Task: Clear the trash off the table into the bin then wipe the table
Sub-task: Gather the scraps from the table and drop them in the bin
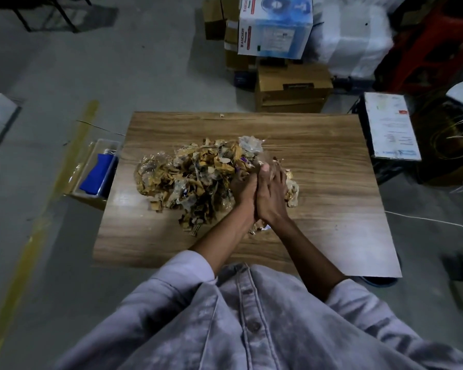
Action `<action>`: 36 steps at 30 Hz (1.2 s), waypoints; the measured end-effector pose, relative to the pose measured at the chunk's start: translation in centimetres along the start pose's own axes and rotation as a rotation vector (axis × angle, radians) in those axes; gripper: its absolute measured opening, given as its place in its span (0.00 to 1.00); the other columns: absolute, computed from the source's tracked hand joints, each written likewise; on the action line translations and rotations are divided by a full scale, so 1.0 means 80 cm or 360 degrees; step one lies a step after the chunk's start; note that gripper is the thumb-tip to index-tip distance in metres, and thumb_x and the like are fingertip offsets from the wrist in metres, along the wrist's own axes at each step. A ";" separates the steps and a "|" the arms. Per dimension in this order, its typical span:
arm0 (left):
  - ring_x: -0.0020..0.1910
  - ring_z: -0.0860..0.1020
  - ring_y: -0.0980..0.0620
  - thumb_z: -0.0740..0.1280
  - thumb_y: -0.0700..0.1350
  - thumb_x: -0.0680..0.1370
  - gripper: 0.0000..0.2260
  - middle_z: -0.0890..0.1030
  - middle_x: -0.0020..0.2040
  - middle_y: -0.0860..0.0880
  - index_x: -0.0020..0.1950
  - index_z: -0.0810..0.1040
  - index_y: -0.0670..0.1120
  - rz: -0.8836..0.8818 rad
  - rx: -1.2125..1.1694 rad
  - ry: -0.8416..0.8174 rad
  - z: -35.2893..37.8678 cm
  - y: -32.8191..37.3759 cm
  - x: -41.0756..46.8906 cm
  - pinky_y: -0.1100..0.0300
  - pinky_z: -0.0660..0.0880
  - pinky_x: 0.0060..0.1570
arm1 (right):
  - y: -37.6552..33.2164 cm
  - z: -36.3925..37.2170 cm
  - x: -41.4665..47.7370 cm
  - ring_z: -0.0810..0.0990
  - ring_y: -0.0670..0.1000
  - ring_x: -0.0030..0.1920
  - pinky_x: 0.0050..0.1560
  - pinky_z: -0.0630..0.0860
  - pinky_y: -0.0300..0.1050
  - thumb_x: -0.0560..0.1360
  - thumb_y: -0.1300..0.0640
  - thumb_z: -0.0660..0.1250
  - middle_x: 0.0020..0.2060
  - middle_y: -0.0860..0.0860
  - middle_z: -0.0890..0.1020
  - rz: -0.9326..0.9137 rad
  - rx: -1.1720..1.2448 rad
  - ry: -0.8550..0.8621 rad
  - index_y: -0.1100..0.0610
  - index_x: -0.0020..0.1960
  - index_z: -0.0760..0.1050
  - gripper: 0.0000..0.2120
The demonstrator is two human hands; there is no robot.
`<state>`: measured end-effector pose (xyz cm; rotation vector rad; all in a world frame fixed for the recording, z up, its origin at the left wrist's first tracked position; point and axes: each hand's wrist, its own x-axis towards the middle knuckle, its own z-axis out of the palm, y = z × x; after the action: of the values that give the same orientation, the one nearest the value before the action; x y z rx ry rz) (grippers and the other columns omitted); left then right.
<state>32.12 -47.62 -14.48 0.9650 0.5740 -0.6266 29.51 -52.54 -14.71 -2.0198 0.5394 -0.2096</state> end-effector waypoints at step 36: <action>0.61 0.78 0.50 0.69 0.45 0.78 0.16 0.79 0.62 0.48 0.65 0.73 0.48 0.1103 0.1511 -0.0416 -0.040 -0.014 -0.008 0.49 0.76 0.61 | 0.004 -0.025 -0.023 0.85 0.54 0.52 0.54 0.83 0.47 0.83 0.52 0.57 0.53 0.57 0.84 0.1235 0.2280 -0.0231 0.60 0.73 0.73 0.22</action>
<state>30.38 -45.14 -16.12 1.8168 -0.3611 -0.3609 27.05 -53.40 -13.82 -0.3728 0.7274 0.0503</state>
